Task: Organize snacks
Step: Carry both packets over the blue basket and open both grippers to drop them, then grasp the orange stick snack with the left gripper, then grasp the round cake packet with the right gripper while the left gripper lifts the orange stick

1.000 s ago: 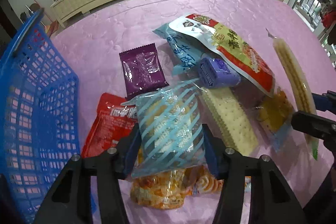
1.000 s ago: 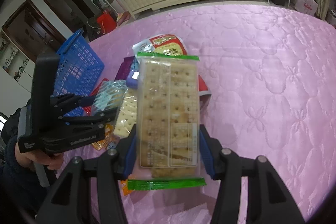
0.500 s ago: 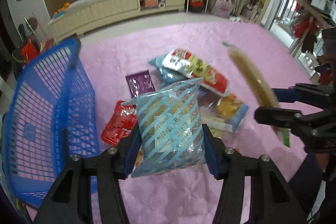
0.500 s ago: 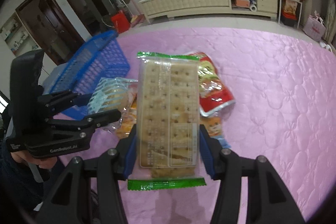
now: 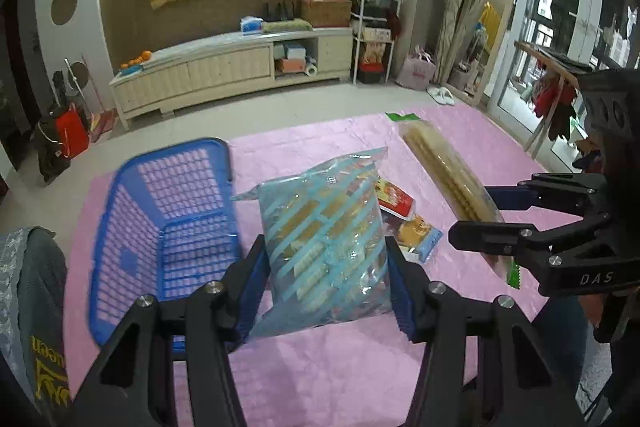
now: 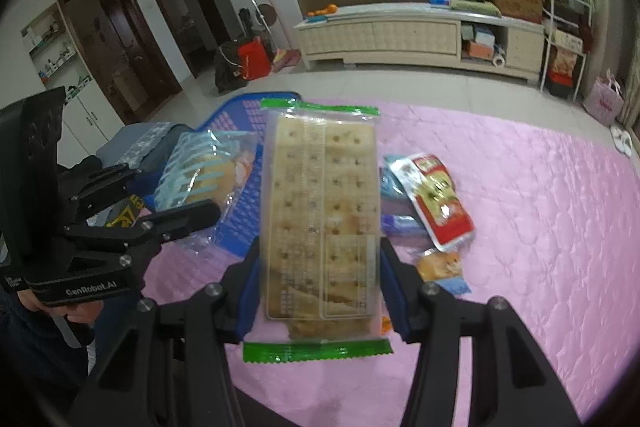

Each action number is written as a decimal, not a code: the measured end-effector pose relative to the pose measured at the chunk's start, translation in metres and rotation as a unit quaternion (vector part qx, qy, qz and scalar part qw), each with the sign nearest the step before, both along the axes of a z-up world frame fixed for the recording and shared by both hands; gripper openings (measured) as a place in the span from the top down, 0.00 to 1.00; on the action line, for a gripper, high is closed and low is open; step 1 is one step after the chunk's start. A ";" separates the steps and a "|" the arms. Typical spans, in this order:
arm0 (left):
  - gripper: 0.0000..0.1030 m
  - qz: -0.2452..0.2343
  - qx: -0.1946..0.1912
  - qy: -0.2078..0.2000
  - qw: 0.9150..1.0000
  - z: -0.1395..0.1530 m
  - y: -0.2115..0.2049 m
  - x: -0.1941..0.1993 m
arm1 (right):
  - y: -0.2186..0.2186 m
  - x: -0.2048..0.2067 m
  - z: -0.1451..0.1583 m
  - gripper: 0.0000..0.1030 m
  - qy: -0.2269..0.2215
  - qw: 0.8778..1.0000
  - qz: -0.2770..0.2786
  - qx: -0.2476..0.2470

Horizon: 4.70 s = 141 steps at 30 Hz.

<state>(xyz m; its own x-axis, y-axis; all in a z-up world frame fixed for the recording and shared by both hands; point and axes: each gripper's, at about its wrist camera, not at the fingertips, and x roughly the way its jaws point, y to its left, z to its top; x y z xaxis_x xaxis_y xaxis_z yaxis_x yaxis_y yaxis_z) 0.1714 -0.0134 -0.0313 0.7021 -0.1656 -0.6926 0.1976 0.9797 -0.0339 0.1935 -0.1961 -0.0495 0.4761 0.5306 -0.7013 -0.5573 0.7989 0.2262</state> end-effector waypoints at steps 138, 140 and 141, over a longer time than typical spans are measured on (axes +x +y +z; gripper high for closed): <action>0.89 0.048 -0.033 0.199 0.978 -0.138 -0.044 0.043 | -0.072 0.078 -0.130 0.16 0.089 0.985 -0.090 -0.115; 0.89 0.049 -0.035 0.196 0.979 -0.138 -0.042 0.044 | -0.069 0.084 -0.136 0.16 0.091 0.983 -0.091 -0.132; 0.89 0.049 -0.037 0.194 0.979 -0.138 -0.039 0.044 | -0.068 0.086 -0.138 0.16 0.090 0.982 -0.089 -0.139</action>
